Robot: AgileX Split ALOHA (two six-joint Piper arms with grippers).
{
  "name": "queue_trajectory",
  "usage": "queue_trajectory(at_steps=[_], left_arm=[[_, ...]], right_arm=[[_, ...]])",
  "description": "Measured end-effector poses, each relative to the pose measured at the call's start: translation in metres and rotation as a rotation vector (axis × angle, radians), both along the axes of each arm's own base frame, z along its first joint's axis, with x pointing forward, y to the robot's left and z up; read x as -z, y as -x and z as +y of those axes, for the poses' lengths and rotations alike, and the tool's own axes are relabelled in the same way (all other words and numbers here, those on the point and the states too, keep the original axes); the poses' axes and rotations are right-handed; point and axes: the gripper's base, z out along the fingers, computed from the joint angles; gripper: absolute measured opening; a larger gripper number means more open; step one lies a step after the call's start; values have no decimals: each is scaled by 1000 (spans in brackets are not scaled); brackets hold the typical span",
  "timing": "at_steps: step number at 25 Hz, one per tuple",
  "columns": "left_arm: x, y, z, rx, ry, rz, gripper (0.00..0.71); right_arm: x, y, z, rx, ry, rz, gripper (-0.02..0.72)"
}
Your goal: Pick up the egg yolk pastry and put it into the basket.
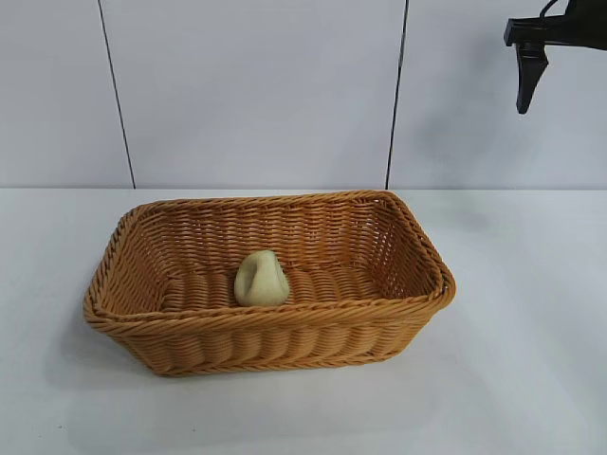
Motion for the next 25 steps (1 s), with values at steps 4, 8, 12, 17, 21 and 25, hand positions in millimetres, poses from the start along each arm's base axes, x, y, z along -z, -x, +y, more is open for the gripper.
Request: queue_trajectory(at_steps=[4, 8, 12, 17, 21, 25], left_arm=[[0, 0, 0, 0, 0, 0, 695], [0, 0, 0, 0, 0, 0, 695], [0, 0, 0, 0, 0, 0, 695], [0, 0, 0, 0, 0, 0, 695], [0, 0, 0, 0, 0, 0, 695], [0, 0, 0, 0, 0, 0, 695]], right_arm=[[2, 34, 2, -33, -7, 64, 662], [-1, 77, 2, -42, -9, 111, 662], [-7, 125, 3, -50, -11, 129, 662], [-12, 185, 4, -60, -10, 120, 662], [-12, 232, 4, -70, -10, 93, 662], [-6, 271, 5, -88, -7, 6, 662]])
